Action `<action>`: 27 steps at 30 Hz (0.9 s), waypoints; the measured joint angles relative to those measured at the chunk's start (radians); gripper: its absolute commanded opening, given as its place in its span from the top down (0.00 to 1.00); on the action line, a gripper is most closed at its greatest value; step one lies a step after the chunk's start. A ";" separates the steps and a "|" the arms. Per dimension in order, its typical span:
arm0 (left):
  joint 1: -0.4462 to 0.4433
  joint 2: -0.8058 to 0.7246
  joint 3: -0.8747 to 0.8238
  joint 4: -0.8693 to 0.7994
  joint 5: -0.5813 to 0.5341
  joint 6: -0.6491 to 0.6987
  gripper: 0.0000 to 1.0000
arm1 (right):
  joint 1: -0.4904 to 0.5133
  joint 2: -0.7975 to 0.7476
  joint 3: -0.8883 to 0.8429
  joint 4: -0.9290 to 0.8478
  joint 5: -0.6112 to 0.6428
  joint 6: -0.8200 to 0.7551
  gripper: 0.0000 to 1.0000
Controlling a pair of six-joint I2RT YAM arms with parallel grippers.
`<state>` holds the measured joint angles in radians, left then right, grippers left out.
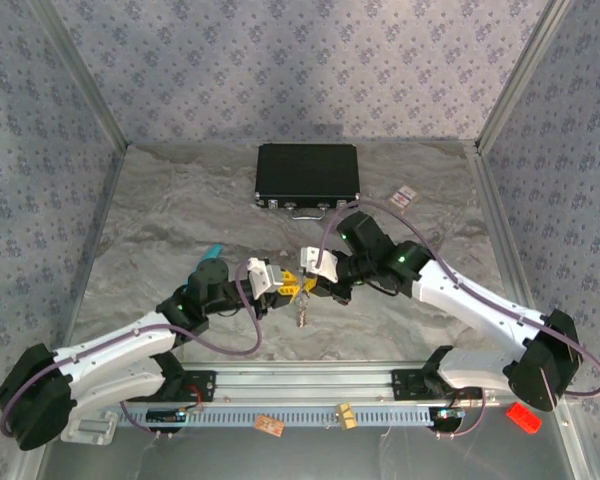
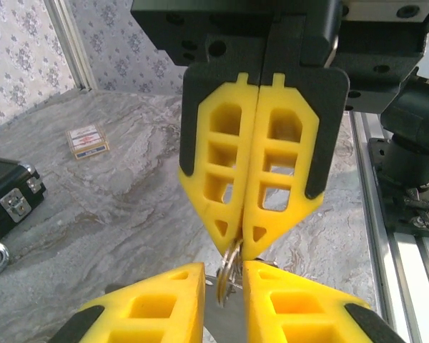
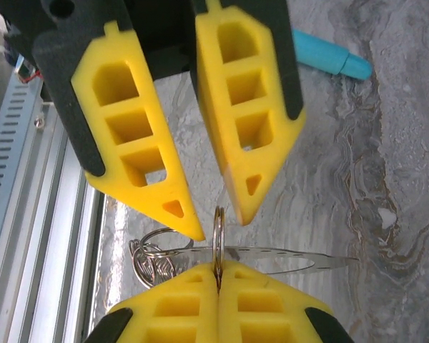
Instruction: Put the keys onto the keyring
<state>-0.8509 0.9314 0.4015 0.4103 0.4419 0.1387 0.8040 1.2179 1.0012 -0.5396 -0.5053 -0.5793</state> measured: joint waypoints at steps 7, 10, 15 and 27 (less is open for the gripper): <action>0.000 0.024 0.020 -0.037 0.019 0.024 0.83 | 0.029 0.036 0.061 -0.087 0.043 -0.051 1.00; 0.000 0.032 0.027 -0.047 0.023 0.029 0.85 | 0.037 0.040 0.072 -0.100 0.051 -0.059 1.00; 0.000 0.034 0.028 -0.055 0.046 0.041 1.00 | 0.046 0.045 0.084 -0.117 0.069 -0.066 1.00; 0.000 0.024 0.011 -0.009 0.048 0.021 1.00 | -0.011 -0.034 0.003 -0.036 0.026 0.035 0.85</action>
<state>-0.8509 0.9554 0.4126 0.4011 0.4904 0.1593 0.7933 1.1843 1.0046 -0.5758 -0.4789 -0.5446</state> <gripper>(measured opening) 0.045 0.150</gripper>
